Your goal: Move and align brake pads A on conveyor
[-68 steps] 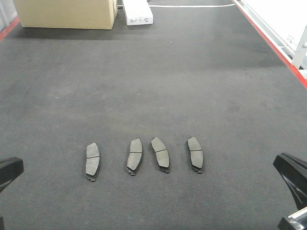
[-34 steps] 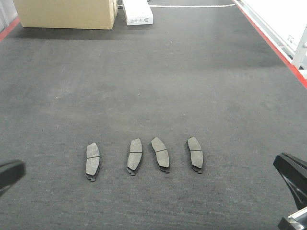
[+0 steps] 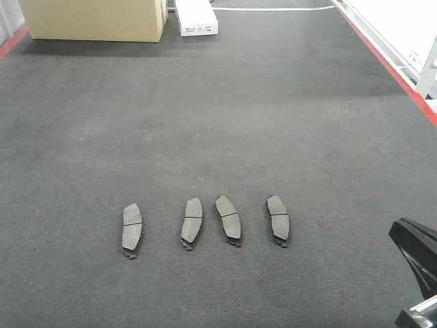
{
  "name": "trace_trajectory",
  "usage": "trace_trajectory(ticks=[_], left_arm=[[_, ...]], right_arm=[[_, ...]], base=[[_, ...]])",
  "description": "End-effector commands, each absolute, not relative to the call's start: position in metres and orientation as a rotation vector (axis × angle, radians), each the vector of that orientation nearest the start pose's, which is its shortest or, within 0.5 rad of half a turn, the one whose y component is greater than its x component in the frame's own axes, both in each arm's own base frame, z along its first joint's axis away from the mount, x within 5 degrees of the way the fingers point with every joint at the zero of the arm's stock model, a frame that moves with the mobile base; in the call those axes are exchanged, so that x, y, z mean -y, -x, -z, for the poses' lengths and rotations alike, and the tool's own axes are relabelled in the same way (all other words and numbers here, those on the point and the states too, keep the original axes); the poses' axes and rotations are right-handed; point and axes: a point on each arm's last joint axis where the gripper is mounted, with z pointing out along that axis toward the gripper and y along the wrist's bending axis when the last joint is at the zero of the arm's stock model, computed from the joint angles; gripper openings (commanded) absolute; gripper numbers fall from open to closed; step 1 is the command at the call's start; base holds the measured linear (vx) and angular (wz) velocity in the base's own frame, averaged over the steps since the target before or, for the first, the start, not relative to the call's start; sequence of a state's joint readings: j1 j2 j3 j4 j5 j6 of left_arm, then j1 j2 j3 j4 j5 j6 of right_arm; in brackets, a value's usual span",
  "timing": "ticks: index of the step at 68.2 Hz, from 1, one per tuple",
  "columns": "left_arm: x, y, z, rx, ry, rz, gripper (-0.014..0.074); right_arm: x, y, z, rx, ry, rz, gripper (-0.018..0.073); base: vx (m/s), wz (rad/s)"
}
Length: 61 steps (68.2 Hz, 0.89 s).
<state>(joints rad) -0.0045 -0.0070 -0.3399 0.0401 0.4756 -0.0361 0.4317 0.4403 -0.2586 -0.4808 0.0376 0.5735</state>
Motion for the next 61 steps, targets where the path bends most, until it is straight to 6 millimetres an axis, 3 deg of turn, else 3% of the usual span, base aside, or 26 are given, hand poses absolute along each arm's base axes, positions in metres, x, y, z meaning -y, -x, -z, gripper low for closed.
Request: trace_trajectory(ticks=[1,16,34,61], left_arm=[[-0.004,-0.024,-0.286,-1.519,0.052,-0.08,-0.0006],[-0.005,-0.038,-0.259,-1.539,0.056,-0.096,-0.0006],[-0.005,-0.055,-0.205,-1.514,0.045,-0.081,-0.0006],[-0.005,-0.055,-0.205,-1.519,0.045,-0.082,-0.0006]], right_arm=[[-0.045,-0.094,-0.28,-1.594,0.303,-0.397,-0.0008],[-0.045,-0.094,-0.28,-1.594,0.303,-0.397,-0.0008],[-0.045,-0.094,-0.28,-1.594,0.303,-0.397,-0.0008],[-0.045,-0.094,-0.28,-1.594,0.303,-0.397,-0.0008]], base=[[0.0,0.0],[0.0,0.0],[0.0,0.0],[0.0,0.0]])
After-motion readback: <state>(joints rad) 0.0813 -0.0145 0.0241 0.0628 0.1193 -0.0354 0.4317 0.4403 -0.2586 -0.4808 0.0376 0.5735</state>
